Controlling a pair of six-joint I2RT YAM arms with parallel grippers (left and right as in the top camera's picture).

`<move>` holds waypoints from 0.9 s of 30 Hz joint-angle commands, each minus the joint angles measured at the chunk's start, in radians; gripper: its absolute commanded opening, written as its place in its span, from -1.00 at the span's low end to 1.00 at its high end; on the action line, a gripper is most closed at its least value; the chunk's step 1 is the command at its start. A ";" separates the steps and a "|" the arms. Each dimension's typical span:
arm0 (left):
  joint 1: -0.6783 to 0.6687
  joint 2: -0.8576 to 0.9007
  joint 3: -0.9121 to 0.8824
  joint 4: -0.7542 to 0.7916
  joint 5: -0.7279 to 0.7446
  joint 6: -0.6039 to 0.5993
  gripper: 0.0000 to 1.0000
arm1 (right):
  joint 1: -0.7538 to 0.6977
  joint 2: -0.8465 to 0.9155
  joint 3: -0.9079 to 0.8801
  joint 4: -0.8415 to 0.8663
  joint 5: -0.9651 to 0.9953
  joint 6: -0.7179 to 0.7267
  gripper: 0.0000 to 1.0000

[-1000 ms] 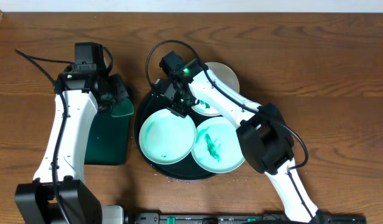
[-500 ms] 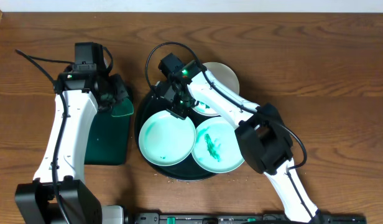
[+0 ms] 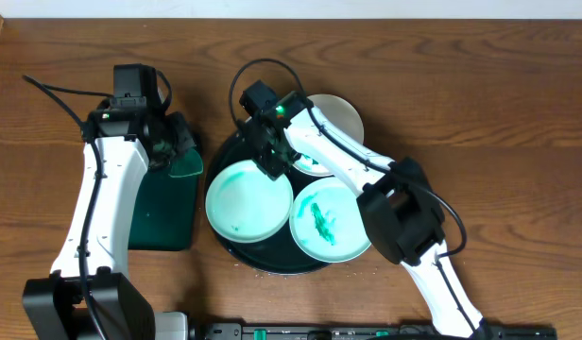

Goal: Clean dirty plates on tray and stack at the side

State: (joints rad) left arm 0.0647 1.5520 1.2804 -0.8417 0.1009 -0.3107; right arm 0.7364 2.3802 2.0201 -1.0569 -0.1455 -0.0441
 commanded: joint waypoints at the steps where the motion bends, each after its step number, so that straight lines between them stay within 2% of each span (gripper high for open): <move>1: 0.002 0.003 -0.007 -0.002 -0.008 -0.006 -0.86 | 0.007 -0.065 0.026 0.012 0.171 0.293 -0.98; 5: 0.002 0.003 -0.007 -0.008 -0.008 -0.006 -0.86 | 0.007 -0.059 -0.007 0.010 0.296 0.438 -0.98; 7: 0.002 0.003 -0.007 -0.010 -0.008 -0.006 -0.86 | 0.005 -0.056 -0.019 0.014 0.336 0.462 -0.97; 16: -0.018 0.003 -0.007 -0.045 0.003 -0.010 -0.86 | 0.013 -0.050 -0.081 0.038 0.202 0.451 -0.95; 19: -0.036 0.003 -0.007 -0.053 0.003 -0.010 -0.85 | 0.019 -0.050 -0.106 0.048 0.170 0.431 -0.81; 27: -0.064 0.007 -0.007 -0.053 0.003 -0.043 -0.85 | 0.017 -0.043 -0.106 0.042 0.135 0.428 -0.61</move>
State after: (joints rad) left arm 0.0048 1.5520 1.2804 -0.8913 0.1036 -0.3275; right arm 0.7418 2.3474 1.9266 -1.0119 0.0444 0.3790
